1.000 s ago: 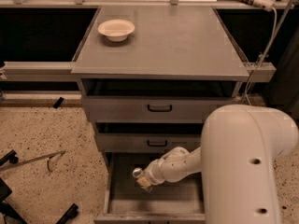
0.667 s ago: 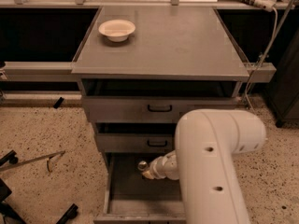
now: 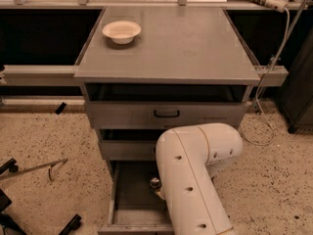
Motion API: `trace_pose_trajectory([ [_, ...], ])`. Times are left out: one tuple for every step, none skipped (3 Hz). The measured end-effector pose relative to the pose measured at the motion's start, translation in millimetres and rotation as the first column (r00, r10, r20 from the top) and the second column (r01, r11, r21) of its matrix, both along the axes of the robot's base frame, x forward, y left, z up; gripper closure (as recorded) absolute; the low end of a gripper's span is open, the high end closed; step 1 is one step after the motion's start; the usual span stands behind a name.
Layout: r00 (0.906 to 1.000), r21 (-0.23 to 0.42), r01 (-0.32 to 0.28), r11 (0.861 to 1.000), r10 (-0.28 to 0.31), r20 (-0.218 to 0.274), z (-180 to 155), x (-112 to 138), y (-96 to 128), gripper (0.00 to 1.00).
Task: Place redbull can into bottom drawer
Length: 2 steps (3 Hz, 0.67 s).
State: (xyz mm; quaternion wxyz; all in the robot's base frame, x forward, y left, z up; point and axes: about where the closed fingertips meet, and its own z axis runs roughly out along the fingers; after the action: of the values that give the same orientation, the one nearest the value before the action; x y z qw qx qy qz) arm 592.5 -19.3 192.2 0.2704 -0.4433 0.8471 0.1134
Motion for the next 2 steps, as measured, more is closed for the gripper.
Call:
trace_pose_trajectory([
  [1.0000, 0.000, 0.000, 1.000, 0.000, 0.000, 0.0, 0.0, 0.0, 0.81],
  [1.0000, 0.000, 0.000, 1.000, 0.000, 0.000, 0.0, 0.0, 0.1, 0.58],
])
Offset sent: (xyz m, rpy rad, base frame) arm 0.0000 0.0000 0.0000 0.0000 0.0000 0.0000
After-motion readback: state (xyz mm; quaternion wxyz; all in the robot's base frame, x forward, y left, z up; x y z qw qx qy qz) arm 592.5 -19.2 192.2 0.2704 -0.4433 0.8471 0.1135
